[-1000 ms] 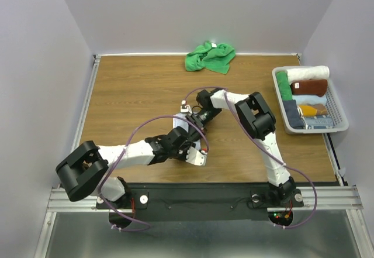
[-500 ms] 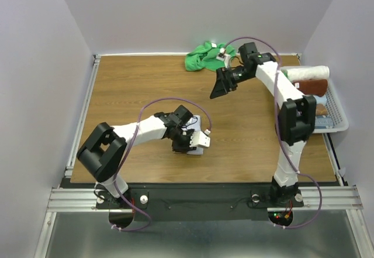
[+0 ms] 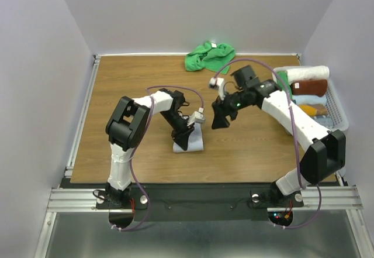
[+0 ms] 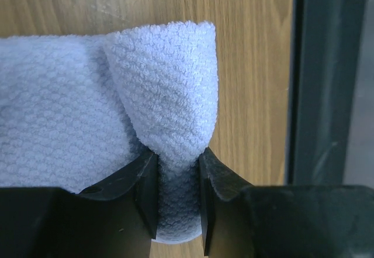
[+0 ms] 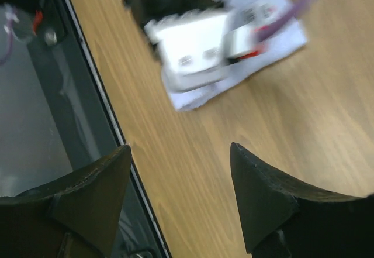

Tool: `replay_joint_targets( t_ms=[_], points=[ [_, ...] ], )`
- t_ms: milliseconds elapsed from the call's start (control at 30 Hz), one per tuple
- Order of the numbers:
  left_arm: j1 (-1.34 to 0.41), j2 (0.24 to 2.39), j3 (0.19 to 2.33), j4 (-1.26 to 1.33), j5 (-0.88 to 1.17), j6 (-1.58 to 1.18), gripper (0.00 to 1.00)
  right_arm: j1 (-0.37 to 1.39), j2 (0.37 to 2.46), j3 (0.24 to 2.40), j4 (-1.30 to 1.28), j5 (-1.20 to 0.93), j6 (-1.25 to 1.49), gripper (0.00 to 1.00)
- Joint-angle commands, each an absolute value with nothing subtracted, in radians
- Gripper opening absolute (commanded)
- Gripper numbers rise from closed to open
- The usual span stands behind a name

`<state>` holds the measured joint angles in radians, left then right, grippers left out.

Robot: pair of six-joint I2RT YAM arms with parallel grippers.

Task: Roll the towels
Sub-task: Roll the towel

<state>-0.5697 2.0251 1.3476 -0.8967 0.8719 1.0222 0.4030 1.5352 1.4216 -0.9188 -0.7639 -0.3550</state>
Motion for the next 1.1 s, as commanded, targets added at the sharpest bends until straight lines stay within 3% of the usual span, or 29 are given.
replay_joint_targets(
  t_ms=[0, 200, 433, 633, 700, 733, 800, 933, 1067],
  points=[
    [-0.522, 2.147, 1.413, -1.052, 0.850, 1.115, 0.33, 0.588, 1.467, 1.332, -0.741, -0.521, -0.365, 0.74],
    [-0.479, 2.249, 1.508, -1.115, 0.862, 1.123, 0.34, 0.797, 1.531, 1.227, -0.582, -0.258, -0.411, 0.77],
    [-0.474, 2.272, 1.531, -1.115, 0.848, 1.114, 0.36, 0.948, 1.586, 1.092, -0.309, -0.152, -0.537, 0.81],
    [-0.457, 2.284, 1.540, -1.115, 0.850, 1.114, 0.38, 0.980, 1.703, 1.074, -0.213, -0.147, -0.563, 0.79],
    [-0.445, 2.287, 1.542, -1.115, 0.857, 1.111, 0.38, 0.980, 1.724, 1.074, -0.204, -0.159, -0.571, 0.71],
    [-0.439, 2.286, 1.545, -1.115, 0.864, 1.109, 0.39, 0.980, 1.738, 1.075, -0.204, -0.170, -0.569, 0.55],
    [-0.416, 2.275, 1.542, -1.112, 0.874, 1.108, 0.43, 0.980, 1.743, 1.066, -0.206, -0.201, -0.560, 0.38],
    [-0.387, 2.221, 1.511, -1.080, 0.876, 1.100, 0.47, 0.979, 1.766, 1.051, -0.221, -0.239, -0.548, 0.26],
    [-0.361, 2.143, 1.477, -1.049, 0.888, 1.088, 0.62, 0.963, 1.773, 1.065, -0.281, -0.339, -0.549, 0.08]
  ],
)
